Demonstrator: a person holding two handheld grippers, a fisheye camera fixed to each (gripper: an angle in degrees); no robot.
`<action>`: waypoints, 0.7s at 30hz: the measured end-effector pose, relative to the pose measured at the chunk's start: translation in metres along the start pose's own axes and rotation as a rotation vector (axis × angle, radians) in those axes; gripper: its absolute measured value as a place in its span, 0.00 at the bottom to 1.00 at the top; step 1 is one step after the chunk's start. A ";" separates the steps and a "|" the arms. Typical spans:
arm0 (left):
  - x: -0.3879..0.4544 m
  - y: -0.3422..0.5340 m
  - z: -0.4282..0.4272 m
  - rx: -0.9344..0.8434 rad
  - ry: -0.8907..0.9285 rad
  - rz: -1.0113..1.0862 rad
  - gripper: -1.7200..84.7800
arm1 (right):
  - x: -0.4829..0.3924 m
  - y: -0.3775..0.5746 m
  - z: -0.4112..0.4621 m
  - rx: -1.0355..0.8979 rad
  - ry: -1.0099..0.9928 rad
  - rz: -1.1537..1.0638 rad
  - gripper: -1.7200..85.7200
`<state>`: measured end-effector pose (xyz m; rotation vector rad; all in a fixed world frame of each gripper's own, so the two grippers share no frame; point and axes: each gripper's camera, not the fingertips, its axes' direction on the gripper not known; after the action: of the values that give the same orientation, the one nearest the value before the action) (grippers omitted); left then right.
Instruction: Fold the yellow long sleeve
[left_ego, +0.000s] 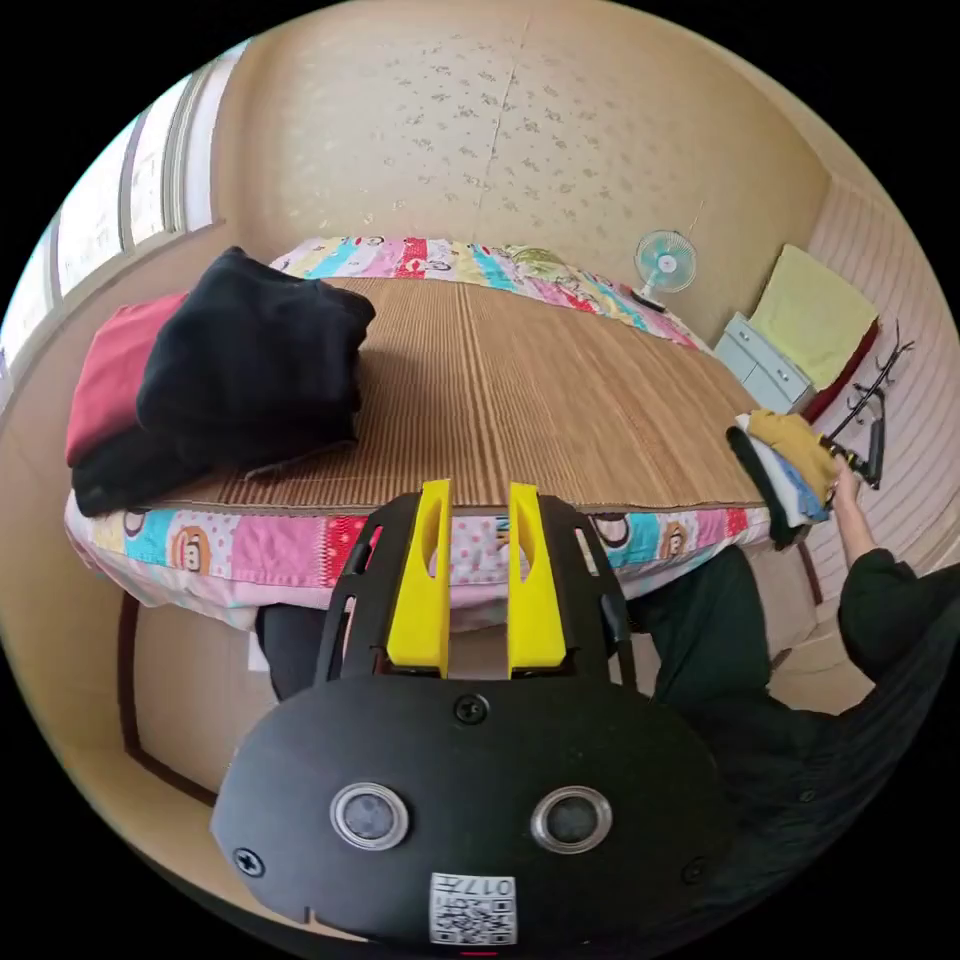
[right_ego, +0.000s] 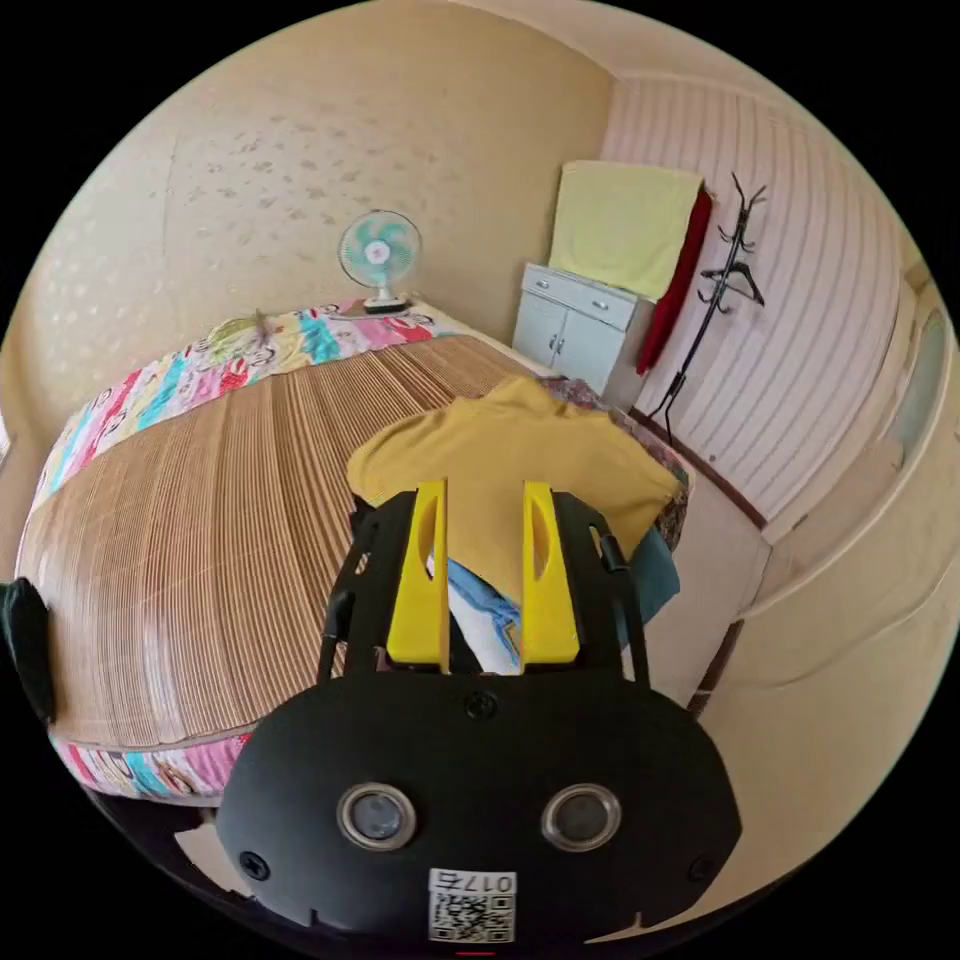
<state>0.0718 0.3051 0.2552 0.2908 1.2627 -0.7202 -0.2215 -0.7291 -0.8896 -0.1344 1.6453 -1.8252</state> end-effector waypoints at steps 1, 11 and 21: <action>-0.001 -0.002 0.003 0.005 0.088 -0.030 0.12 | 0.012 0.001 0.028 -0.121 -0.016 0.042 0.14; 0.009 0.004 -0.005 -0.014 0.050 0.054 0.08 | -0.021 -0.008 -0.062 0.068 -0.258 0.048 0.04; -0.044 0.022 -0.028 0.088 0.184 -0.013 0.03 | -0.185 -0.024 -0.243 0.395 -0.838 -0.374 0.03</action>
<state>0.0585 0.3521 0.2840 0.4294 1.4102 -0.7743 -0.2081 -0.4259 -0.8515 -0.9371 0.6930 -1.9260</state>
